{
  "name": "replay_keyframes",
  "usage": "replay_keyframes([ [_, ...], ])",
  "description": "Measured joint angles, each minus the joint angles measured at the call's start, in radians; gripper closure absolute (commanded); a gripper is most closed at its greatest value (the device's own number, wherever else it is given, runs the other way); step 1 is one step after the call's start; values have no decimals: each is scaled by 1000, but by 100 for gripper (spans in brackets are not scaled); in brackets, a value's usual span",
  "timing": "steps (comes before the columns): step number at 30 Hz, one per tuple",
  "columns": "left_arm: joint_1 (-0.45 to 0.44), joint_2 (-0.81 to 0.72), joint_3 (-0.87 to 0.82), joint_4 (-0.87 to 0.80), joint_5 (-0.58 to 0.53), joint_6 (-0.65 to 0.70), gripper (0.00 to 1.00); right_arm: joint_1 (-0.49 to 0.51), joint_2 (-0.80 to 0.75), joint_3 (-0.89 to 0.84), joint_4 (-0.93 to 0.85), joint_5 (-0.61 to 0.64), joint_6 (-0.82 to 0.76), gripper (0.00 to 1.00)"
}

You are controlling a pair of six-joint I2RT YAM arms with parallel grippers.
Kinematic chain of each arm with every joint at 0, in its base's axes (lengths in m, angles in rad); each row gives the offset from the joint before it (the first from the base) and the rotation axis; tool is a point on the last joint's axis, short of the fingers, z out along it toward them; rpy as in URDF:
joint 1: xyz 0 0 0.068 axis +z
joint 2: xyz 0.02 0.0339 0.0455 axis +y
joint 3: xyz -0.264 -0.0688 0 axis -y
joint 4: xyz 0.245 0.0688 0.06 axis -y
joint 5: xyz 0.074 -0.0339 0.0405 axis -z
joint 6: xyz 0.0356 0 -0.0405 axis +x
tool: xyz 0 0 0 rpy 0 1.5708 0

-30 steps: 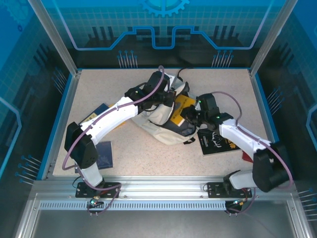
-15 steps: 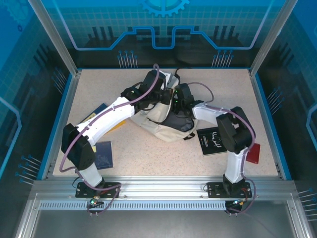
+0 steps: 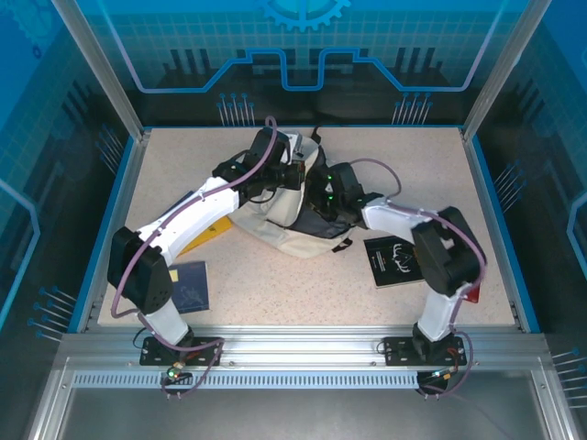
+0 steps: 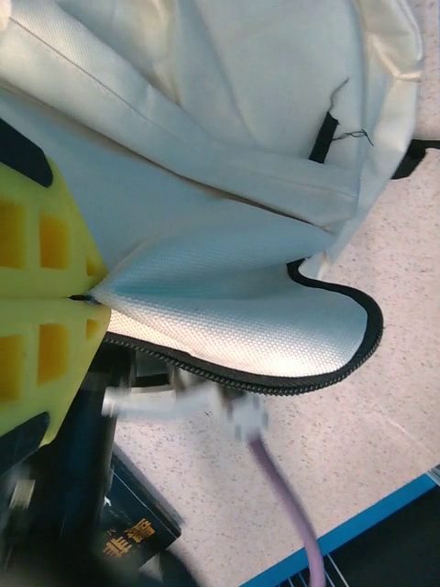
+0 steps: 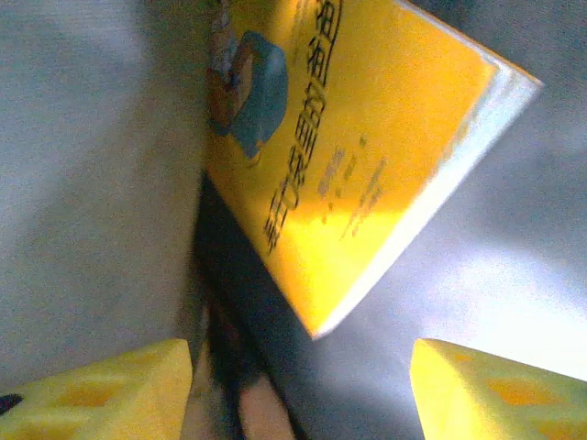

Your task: Pack books, pencil case, and school supplies into a backpack

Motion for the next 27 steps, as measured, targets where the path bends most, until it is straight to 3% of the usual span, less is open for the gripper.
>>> replay_keyframes([
  [5,10,-4,-63,18,46,3,100,-12,-248,-112,-122,22,-57,40],
  [10,10,-28,-146,32,100,28,100,-60,-398,-169,-331,142,-130,40],
  [17,10,-139,-247,-45,113,98,100,-317,-426,-240,-536,255,-229,34],
  [18,10,-165,-268,-60,111,103,97,-347,-421,-244,-555,265,-239,33],
  [21,10,-209,-301,-104,102,113,55,-399,-385,-243,-584,286,-269,33],
  [22,10,-216,-306,-116,101,112,46,-406,-368,-243,-589,295,-275,33],
  [24,10,-222,-309,-129,97,104,34,-418,-326,-243,-603,312,-286,32],
  [27,10,-222,-308,-130,94,80,26,-435,-273,-243,-616,327,-296,32],
])
